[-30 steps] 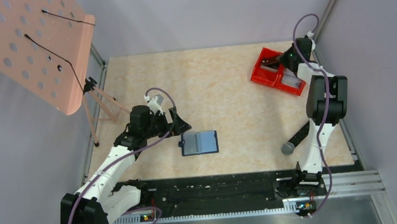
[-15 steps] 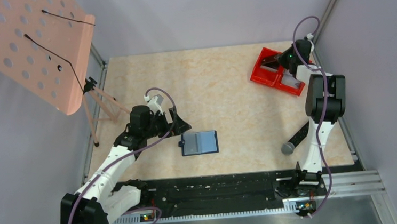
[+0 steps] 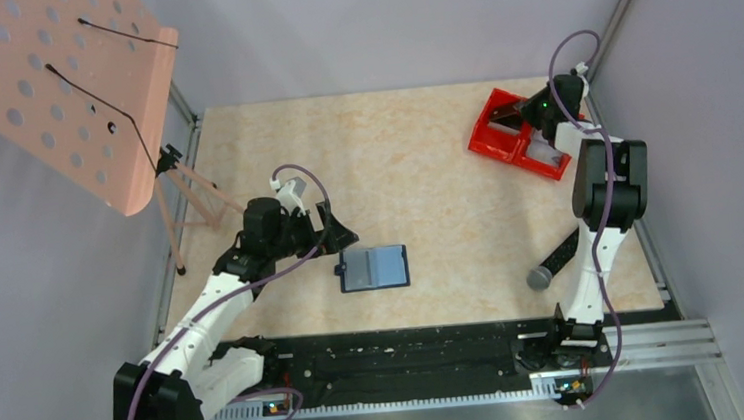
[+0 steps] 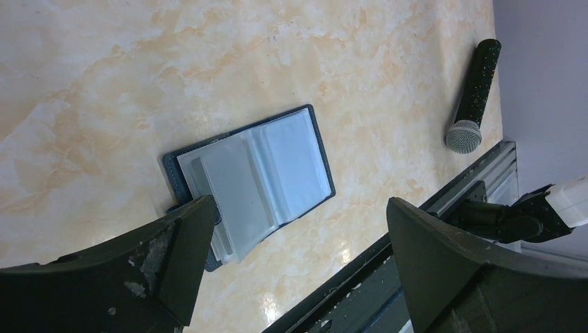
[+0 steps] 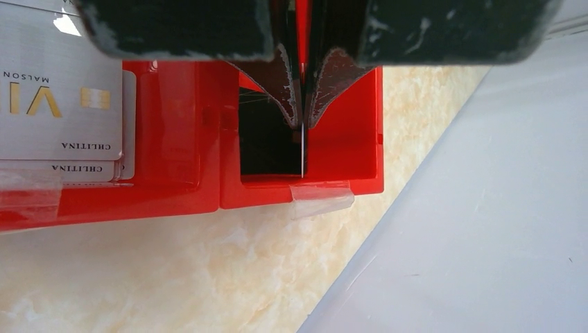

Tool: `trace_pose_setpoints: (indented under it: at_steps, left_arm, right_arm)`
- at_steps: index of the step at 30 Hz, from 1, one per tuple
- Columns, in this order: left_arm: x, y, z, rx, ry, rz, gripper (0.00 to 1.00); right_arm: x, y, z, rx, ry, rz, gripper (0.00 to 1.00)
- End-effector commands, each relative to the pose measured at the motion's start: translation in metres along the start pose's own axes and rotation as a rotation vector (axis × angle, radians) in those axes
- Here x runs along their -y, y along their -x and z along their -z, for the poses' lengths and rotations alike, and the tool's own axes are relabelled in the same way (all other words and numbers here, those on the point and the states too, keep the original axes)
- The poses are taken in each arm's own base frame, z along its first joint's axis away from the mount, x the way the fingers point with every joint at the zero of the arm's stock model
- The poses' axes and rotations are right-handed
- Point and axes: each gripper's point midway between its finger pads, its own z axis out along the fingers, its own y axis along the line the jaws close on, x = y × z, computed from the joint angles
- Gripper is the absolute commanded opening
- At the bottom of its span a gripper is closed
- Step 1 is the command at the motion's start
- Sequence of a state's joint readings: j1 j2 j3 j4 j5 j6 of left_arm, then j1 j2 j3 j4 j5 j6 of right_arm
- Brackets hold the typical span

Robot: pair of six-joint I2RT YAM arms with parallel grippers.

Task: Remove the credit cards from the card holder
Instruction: Place the credit card in the storage box.

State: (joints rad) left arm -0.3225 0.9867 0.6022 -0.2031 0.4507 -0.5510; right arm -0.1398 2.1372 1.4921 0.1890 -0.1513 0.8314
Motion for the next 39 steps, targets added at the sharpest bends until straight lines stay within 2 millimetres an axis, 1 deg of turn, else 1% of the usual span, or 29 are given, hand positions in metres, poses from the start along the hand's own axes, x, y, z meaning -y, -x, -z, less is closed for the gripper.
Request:
trace_pose_setpoints:
  at_steps: [1, 3, 9, 16, 24, 27, 29, 36, 39]
  left_arm:
    - [0.01, 0.015, 0.002, 0.039, -0.018, -0.027, 0.98]
    - [0.01, 0.016, 0.002, 0.039, -0.016, -0.027, 0.98]
    - [0.011, 0.016, 0.004, 0.044, -0.021, -0.029, 0.98]
    - [0.01, 0.015, 0.004, 0.042, -0.014, -0.027, 0.98]
    - [0.009, 0.015, 0.004, 0.042, -0.012, -0.027, 0.98]
    - [0.009, 0.015, 0.004, 0.044, -0.01, -0.028, 0.99]
    - [0.007, 0.015, 0.003, 0.042, -0.001, -0.024, 0.99]
    - [-0.01, 0.015, 0.003, 0.037, 0.103, 0.015, 0.99]
    - [-0.016, 0.015, 0.004, 0.031, 0.15, 0.035, 0.99]
  right_arm:
    - [-0.001, 0.011, -0.005, 0.046, 0.008, -0.008, 0.04]
    - [0.001, 0.012, -0.004, 0.047, -0.009, -0.004, 0.11]
    - [0.001, 0.012, -0.002, 0.039, -0.02, 0.007, 0.19]
    - [-0.003, 0.019, 0.003, 0.049, -0.034, 0.017, 0.23]
    - [-0.01, 0.036, 0.011, 0.067, -0.084, 0.045, 0.3]
    - [-0.015, 0.043, 0.012, 0.077, -0.088, 0.056, 0.32]
    - [-0.014, 0.044, 0.015, 0.068, -0.111, 0.062, 0.32]
    - [-0.029, 0.062, 0.028, 0.093, -0.104, 0.104, 0.33]
    - [-0.045, 0.063, 0.039, 0.079, -0.061, 0.125, 0.33]
